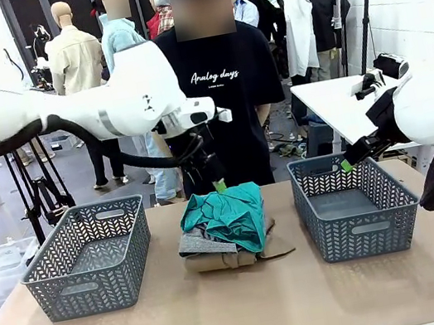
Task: Sort the tops and bottoms.
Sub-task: Lift clothes from the center of the table with your left hand.
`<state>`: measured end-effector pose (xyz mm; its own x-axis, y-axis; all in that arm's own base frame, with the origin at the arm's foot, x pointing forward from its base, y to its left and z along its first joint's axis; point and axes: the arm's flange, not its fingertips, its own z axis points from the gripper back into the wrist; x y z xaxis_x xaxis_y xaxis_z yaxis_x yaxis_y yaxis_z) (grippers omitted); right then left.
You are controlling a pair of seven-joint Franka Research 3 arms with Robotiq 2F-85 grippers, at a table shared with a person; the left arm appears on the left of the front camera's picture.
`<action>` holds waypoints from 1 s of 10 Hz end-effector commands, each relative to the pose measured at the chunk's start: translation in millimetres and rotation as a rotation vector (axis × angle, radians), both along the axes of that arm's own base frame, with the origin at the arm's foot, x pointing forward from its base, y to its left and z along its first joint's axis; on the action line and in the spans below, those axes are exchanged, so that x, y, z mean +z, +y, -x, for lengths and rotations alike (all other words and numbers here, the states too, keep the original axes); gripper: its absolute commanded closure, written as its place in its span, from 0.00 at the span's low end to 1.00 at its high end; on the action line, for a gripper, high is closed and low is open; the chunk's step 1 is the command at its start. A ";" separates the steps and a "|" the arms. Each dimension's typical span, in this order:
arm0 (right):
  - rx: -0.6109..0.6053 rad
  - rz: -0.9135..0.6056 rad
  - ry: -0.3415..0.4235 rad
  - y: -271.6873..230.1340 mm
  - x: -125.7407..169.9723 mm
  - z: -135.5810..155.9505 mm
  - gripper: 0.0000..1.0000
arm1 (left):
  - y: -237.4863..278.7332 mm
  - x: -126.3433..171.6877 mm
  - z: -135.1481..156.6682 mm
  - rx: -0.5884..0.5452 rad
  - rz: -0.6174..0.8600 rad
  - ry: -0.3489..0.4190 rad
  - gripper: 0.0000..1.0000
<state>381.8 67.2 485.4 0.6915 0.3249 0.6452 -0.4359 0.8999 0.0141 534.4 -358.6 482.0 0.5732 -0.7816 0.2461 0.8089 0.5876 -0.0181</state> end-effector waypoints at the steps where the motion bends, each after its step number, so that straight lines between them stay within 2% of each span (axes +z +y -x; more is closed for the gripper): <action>1: -0.004 -0.003 -0.003 0.1 -1.0 -1.3 0.00 | -13.0 1.2 -14.0 0.070 -0.017 0.024 0.00; 2: -0.004 -0.003 -0.003 0.1 -1.0 -1.3 0.00 | -15.3 -6.2 -16.3 0.124 -0.015 0.029 0.00; 6: -0.004 -0.003 -0.003 0.1 -1.0 -1.3 0.00 | -16.8 -36.3 -22.8 0.198 -0.059 0.013 0.00; 10: -0.004 -0.003 -0.003 0.1 -1.0 -1.3 0.00 | -19.0 -60.6 -25.2 0.214 -0.073 0.016 0.00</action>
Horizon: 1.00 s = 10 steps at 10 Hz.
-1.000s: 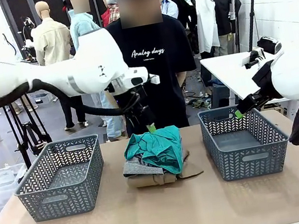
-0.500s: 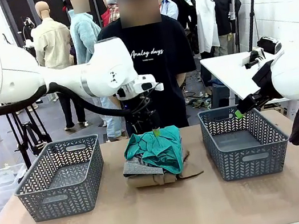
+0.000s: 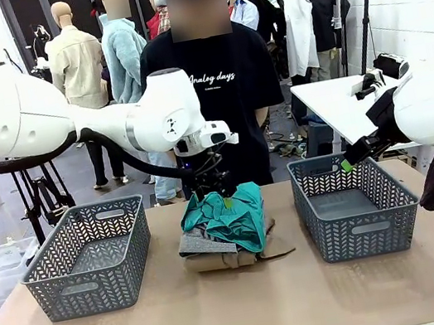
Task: Sort the tops and bottoms.
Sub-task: Lift clothes from the center of the table with your left hand.
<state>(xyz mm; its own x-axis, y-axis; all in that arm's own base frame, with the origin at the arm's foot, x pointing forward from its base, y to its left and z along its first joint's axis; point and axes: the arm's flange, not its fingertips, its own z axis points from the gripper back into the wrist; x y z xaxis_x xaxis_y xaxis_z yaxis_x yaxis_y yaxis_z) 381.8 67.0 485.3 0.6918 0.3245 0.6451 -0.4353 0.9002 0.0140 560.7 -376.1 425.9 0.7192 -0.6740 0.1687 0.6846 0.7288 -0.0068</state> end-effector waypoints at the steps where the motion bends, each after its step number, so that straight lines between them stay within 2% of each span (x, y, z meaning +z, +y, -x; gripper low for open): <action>1: -0.003 -0.003 -0.003 0.4 -1.0 -1.2 0.00 | -2.5 -8.8 1.4 0.027 -0.012 -0.015 0.00; 2: -0.003 -0.003 -0.003 0.4 -1.0 -1.2 0.00 | -3.1 -10.3 1.7 0.033 -0.022 -0.019 0.00; 4: -0.003 -0.003 -0.003 0.4 -1.0 -1.2 0.00 | -1.5 -12.6 0.7 0.049 -0.033 0.044 0.00; 9: -0.003 -0.003 -0.003 0.4 -1.0 -1.2 0.00 | 4.6 -17.3 0.6 0.107 -0.060 0.085 0.92; 10: -0.003 -0.003 -0.003 0.4 -1.0 -1.2 0.00 | 6.3 -17.3 -0.1 0.128 -0.066 0.092 1.00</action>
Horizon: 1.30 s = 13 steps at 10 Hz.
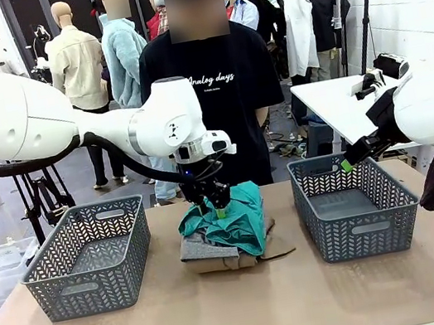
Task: Sort the tops and bottoms.
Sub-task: Lift clothes from the center of the table with your left hand.
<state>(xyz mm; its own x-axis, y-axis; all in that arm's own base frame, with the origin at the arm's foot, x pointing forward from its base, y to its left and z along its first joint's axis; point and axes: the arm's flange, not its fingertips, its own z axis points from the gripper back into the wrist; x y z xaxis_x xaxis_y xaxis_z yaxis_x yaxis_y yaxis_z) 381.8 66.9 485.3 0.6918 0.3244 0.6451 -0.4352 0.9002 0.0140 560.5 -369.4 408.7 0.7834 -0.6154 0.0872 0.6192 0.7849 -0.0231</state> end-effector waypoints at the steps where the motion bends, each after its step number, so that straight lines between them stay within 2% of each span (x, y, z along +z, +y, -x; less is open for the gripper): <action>1: -0.003 -0.003 -0.003 0.4 -1.0 -1.2 0.00 | 1.8 0.3 -0.9 0.052 -0.027 0.018 1.00; 3: -0.003 -0.003 -0.003 0.4 -1.0 -1.2 0.00 | 4.0 0.6 -0.7 0.058 -0.023 0.017 1.00; 5: -0.003 -0.003 -0.003 0.4 -1.0 -1.2 0.00 | 3.5 12.3 4.2 0.059 -0.014 -0.020 1.00; 10: -0.003 -0.003 -0.003 0.4 -1.0 -1.2 0.00 | 26.0 117.3 44.5 0.089 0.113 -0.265 1.00; 12: -0.003 -0.003 -0.003 0.4 -1.0 -1.2 0.00 | 44.0 161.0 66.8 0.124 0.112 -0.462 1.00; 13: -0.003 -0.003 -0.003 0.4 -1.0 -1.2 0.00 | 52.5 173.1 76.4 0.137 0.146 -0.538 1.00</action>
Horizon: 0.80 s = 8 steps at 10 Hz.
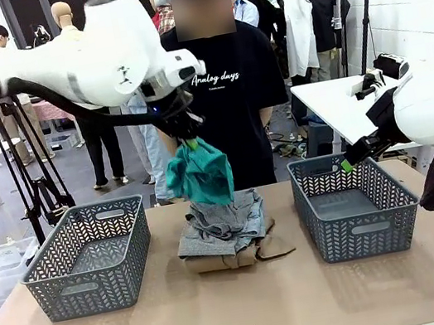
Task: Sort the tops and bottoms.
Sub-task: Lift clothes from the center of the table with your left hand.
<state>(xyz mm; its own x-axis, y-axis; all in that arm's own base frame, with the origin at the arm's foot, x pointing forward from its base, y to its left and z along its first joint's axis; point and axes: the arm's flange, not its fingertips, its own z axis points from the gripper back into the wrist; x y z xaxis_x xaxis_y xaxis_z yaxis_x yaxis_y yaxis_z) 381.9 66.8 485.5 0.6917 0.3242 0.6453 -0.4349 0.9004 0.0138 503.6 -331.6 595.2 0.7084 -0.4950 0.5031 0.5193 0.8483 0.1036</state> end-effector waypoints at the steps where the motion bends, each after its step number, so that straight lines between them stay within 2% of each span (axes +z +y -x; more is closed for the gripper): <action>1: -0.003 -0.003 -0.003 0.5 -1.1 -1.2 0.00 | -10.5 -19.6 -12.0 -0.018 -0.018 0.085 1.00; 3: -0.003 -0.003 -0.003 0.5 -1.1 -1.2 0.00 | -10.5 -19.6 -12.0 -0.018 -0.018 0.085 1.00; 4: -0.003 -0.003 -0.003 0.5 -1.1 -1.2 0.00 | -1.7 -7.9 2.4 -0.001 -0.011 0.023 1.00; 5: -0.003 -0.003 -0.003 0.5 -1.1 -1.2 0.00 | 2.9 8.9 7.6 0.004 -0.032 0.012 1.00; 7: -0.003 -0.003 -0.003 0.5 -1.1 -1.2 0.00 | 12.6 57.9 22.3 0.026 -0.062 -0.061 1.00; 8: -0.003 -0.003 -0.003 0.5 -1.1 -1.2 0.00 | 16.6 73.2 29.6 0.043 -0.072 -0.124 1.00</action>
<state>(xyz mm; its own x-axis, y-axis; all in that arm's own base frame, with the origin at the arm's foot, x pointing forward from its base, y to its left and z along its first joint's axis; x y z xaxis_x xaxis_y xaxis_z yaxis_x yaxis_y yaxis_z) 381.9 66.9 485.6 0.6916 0.3244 0.6453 -0.4349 0.9004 0.0134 478.7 -319.0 660.9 0.6808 -0.5053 0.5303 0.4988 0.8500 0.1696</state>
